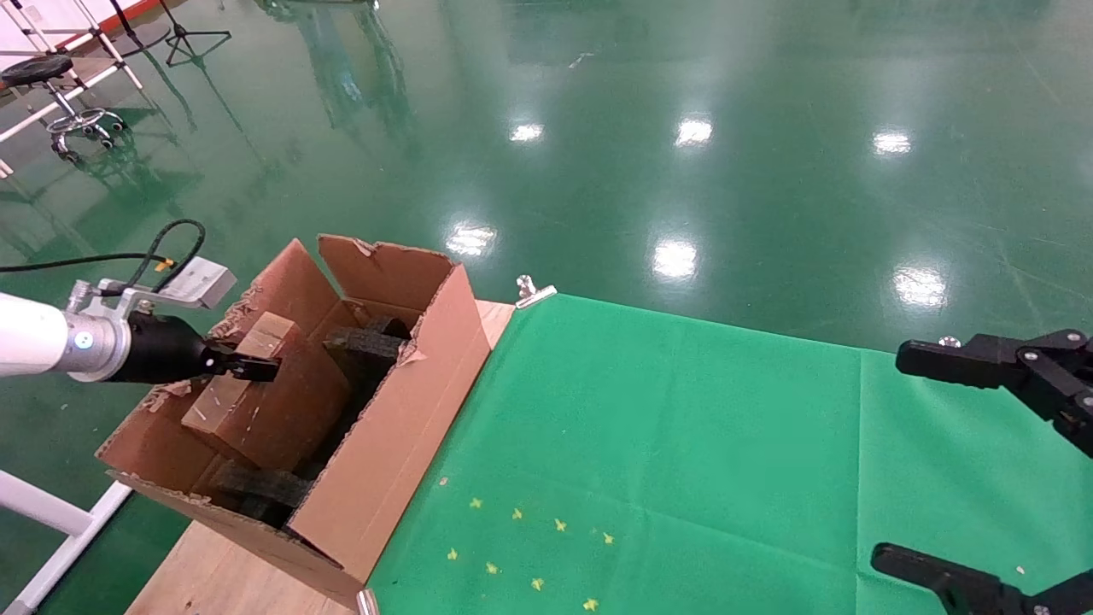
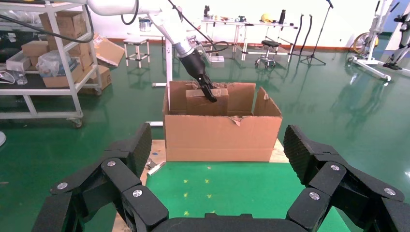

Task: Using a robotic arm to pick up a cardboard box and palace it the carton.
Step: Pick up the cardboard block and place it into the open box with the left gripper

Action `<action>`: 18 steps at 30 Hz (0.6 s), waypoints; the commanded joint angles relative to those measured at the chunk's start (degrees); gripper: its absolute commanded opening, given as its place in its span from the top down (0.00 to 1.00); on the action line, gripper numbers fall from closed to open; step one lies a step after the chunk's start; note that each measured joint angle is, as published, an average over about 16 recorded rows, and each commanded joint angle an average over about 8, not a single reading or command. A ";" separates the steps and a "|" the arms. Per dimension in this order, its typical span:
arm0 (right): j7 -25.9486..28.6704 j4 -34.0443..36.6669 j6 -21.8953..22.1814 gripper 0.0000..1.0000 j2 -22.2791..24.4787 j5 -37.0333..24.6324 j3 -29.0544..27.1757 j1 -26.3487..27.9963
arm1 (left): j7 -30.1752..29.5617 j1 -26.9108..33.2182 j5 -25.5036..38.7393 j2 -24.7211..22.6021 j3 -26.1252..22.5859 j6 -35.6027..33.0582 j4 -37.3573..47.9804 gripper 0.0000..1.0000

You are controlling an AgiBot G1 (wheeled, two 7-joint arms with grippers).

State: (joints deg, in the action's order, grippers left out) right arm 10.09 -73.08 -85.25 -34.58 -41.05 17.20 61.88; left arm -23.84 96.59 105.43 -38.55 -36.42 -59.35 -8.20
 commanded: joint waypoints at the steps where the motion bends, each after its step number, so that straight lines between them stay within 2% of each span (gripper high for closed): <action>1: 0.00 0.00 0.00 0.00 0.00 0.00 0.00 0.00 | 0.53 0.10 -0.12 -0.43 0.08 0.50 1.25 0.45; 4: 0.00 0.01 0.01 0.00 0.00 0.01 0.00 -0.01 | 0.75 0.19 -0.36 -0.66 0.27 0.69 2.06 0.08; 5: 0.00 0.01 0.01 0.00 0.00 0.01 0.00 -0.01 | 0.78 0.20 -0.42 -0.70 0.31 0.74 2.22 0.00; 18: -0.01 0.01 0.01 0.00 0.00 0.02 0.01 0.00 | 0.63 0.24 -0.33 -0.54 0.19 0.10 1.57 0.00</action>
State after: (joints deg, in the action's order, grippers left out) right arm 10.09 -73.07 -85.23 -34.58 -41.03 17.21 61.88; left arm -23.19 96.83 105.09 -39.09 -36.23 -59.18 -6.62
